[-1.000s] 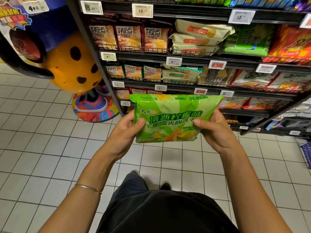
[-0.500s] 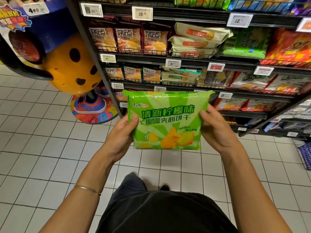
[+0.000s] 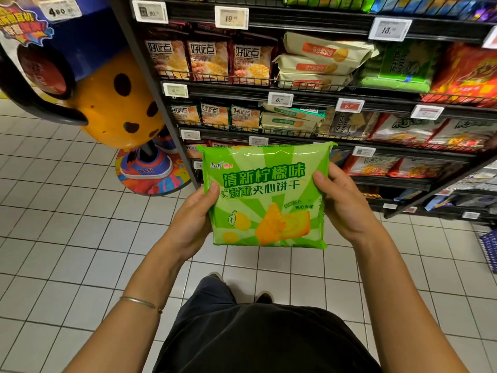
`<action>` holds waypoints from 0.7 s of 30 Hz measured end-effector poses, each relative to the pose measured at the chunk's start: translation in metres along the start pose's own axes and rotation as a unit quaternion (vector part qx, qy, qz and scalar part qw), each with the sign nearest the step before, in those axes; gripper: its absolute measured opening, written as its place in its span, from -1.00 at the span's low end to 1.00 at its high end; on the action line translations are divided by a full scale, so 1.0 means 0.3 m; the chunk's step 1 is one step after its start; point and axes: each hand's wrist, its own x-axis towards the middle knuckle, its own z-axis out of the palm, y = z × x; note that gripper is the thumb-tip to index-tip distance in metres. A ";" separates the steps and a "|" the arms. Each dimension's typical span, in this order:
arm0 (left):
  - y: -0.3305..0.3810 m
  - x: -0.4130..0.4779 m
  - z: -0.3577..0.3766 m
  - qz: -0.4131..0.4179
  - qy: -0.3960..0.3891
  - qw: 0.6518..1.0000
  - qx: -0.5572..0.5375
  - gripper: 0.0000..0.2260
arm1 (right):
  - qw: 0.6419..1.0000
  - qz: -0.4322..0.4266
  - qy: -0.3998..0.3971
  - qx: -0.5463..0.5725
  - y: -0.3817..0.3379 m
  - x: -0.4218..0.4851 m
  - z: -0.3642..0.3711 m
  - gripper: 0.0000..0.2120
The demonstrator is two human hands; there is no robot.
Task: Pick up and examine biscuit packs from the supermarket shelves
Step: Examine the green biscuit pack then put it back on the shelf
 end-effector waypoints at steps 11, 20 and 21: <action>0.023 0.024 -0.013 -0.128 -0.026 0.989 -0.074 -0.61 | 0.990 0.090 -0.009 0.108 0.005 0.013 0.034 -0.56; -0.022 0.019 0.000 -0.288 0.027 0.943 -0.163 -0.66 | 0.985 0.116 -0.029 0.122 0.006 0.036 -0.001 -0.38; -0.025 0.017 0.005 -0.304 0.013 0.937 -0.171 -0.60 | 0.985 0.116 -0.033 0.127 0.005 0.041 -0.006 -0.47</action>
